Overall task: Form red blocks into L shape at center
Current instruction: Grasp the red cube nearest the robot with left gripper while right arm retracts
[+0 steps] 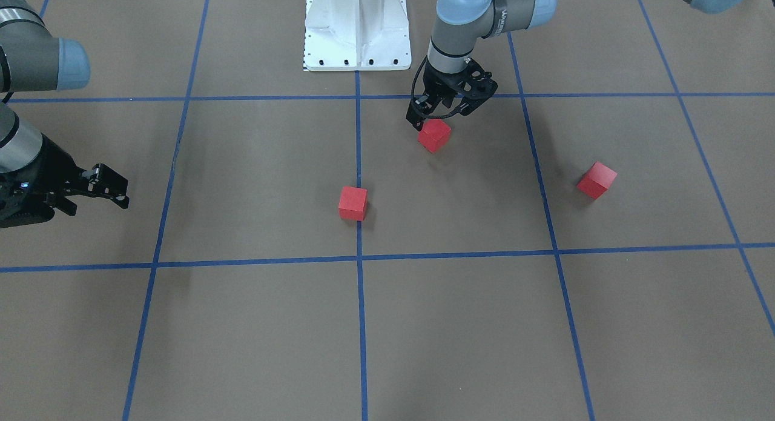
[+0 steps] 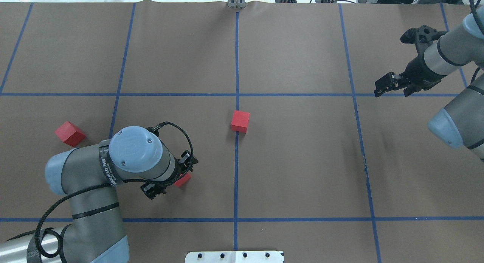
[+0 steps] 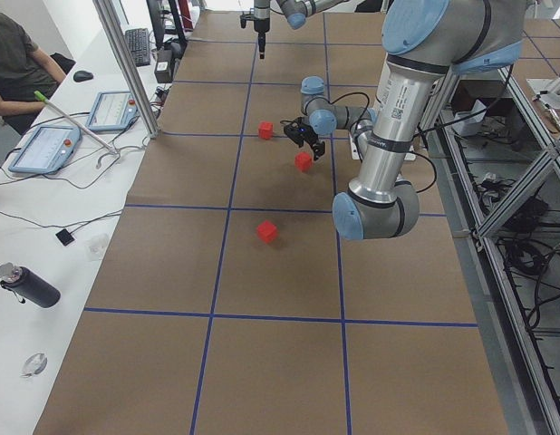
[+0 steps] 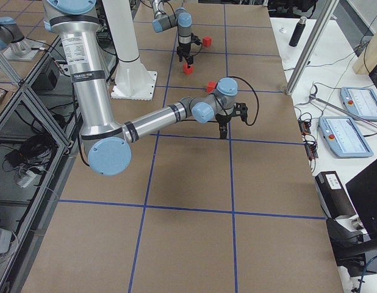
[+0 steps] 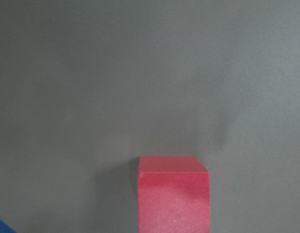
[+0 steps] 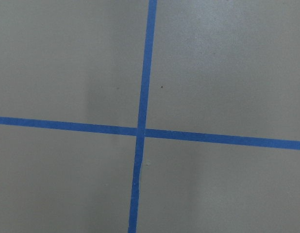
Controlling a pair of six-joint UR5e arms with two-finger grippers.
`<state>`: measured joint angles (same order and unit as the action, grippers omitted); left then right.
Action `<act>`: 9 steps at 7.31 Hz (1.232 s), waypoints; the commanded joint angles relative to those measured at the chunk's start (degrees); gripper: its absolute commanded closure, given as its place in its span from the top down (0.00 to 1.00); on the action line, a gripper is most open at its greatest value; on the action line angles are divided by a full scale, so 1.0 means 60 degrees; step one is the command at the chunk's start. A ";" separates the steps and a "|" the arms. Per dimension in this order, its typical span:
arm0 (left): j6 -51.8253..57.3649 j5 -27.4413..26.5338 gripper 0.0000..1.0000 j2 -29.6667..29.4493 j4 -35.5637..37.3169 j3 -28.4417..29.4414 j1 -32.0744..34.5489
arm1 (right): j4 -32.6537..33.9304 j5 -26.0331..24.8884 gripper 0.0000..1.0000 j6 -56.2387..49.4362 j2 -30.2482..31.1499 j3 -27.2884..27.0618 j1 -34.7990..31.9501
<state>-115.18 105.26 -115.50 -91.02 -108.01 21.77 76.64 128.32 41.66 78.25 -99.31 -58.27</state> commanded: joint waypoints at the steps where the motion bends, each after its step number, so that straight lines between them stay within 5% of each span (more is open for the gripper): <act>1: 0.0021 -0.0082 0.99 -0.0130 -0.0034 0.0378 -0.0054 | -0.0015 0.0000 0.99 0.0029 -0.0005 0.0014 0.0015; 2: 0.0036 -0.0082 0.97 -0.0130 -0.0034 0.0408 -0.0054 | -0.0015 0.0000 0.99 0.0029 -0.0005 0.0013 0.0000; 3: 0.0022 -0.0198 0.78 -0.0130 -0.0063 0.0510 -0.0039 | -0.0030 0.0000 0.99 0.0029 -0.0005 0.0028 0.0000; 4: 0.0022 -0.0272 0.14 -0.0130 -0.0122 0.0482 0.0004 | -0.0030 0.0000 0.99 0.0029 0.0009 0.0014 0.0015; 5: 0.0036 -0.0272 0.00 -0.0145 -0.0137 0.0482 0.0005 | -0.0030 0.0000 0.99 0.0029 0.0010 0.0013 0.0000; 7: 0.0254 -0.0272 0.00 -0.0887 -0.0137 0.0247 0.0443 | -0.0045 -0.0015 0.99 0.0000 0.0010 0.0013 0.0000; 9: 0.3580 -0.0534 0.00 -0.1638 -0.0049 0.0423 0.0430 | -0.0045 -0.0015 0.99 -0.0029 0.0010 0.0013 0.0000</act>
<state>-104.24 103.16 -123.07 -91.51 -105.84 24.23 76.38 128.24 41.60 78.31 -99.23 -58.27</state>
